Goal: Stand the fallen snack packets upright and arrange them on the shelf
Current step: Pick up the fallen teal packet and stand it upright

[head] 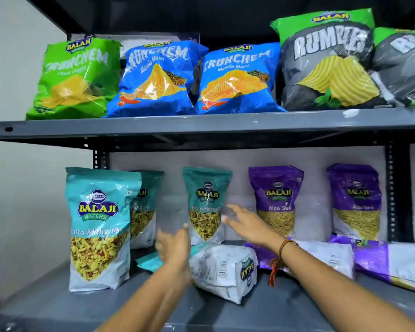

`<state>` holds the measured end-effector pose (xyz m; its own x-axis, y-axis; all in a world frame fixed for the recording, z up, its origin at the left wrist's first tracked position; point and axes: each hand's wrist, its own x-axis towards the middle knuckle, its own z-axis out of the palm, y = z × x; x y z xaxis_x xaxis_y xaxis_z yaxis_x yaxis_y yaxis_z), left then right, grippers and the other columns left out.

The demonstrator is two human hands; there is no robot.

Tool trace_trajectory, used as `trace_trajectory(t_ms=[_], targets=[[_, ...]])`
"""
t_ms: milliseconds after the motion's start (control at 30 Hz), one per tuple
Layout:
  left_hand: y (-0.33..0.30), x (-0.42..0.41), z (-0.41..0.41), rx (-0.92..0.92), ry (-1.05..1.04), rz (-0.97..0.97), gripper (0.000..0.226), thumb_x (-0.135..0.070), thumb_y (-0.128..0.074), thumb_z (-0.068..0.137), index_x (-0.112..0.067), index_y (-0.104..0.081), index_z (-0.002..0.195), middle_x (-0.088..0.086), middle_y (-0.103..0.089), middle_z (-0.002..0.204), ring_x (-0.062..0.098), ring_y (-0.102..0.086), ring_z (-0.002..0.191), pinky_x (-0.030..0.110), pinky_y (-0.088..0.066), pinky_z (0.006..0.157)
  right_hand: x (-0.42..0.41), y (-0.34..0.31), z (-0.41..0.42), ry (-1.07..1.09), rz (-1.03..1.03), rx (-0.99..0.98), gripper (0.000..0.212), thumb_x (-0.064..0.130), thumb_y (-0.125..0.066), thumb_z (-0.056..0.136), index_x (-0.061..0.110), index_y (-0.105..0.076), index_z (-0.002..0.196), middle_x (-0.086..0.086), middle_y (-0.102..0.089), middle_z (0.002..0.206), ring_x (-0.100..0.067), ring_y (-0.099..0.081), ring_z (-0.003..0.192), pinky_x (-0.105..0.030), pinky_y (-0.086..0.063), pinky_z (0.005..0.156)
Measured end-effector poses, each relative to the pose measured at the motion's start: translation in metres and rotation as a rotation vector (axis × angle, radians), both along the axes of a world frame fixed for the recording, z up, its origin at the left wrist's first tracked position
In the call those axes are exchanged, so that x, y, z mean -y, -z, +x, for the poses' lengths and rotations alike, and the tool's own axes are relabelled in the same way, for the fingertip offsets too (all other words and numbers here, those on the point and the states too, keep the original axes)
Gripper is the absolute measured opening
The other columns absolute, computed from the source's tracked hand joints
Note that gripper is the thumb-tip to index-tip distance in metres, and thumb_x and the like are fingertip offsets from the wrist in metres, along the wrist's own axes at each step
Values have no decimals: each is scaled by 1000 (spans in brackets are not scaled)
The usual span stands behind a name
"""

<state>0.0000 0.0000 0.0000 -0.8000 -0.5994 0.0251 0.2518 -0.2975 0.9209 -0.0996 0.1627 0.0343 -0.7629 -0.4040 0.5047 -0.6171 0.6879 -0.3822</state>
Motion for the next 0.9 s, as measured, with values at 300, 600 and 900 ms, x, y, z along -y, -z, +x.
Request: trace_trajectory(t_ms=[300, 600, 900], targets=[[55, -10, -21, 142, 43, 280, 45, 4, -56, 88, 6, -52, 133, 28, -59, 136, 27, -60, 107, 45, -47, 99, 30, 25, -36, 89, 385, 414, 75, 65, -34, 90, 11, -45, 141, -14, -39, 153, -29, -41, 137, -31, -34, 102], [46, 0, -21, 33, 196, 264, 46, 14, -31, 91, 7, -56, 128, 28, -64, 127, 40, -64, 111, 51, -49, 101, 35, 26, -27, 0, -2, 702, 27, 46, -58, 89, 21, -64, 81, 10, -65, 71, 1, -63, 50, -8, -44, 40], [-3, 42, -32, -198, 402, -19, 33, 12, -41, 95, -5, -65, 110, 15, -80, 98, 29, -77, 84, 46, -63, 76, 38, 18, 4, -154, -682, 228, 17, 16, -68, 89, 6, -68, 102, -8, -77, 101, -18, -71, 91, -32, -52, 82]])
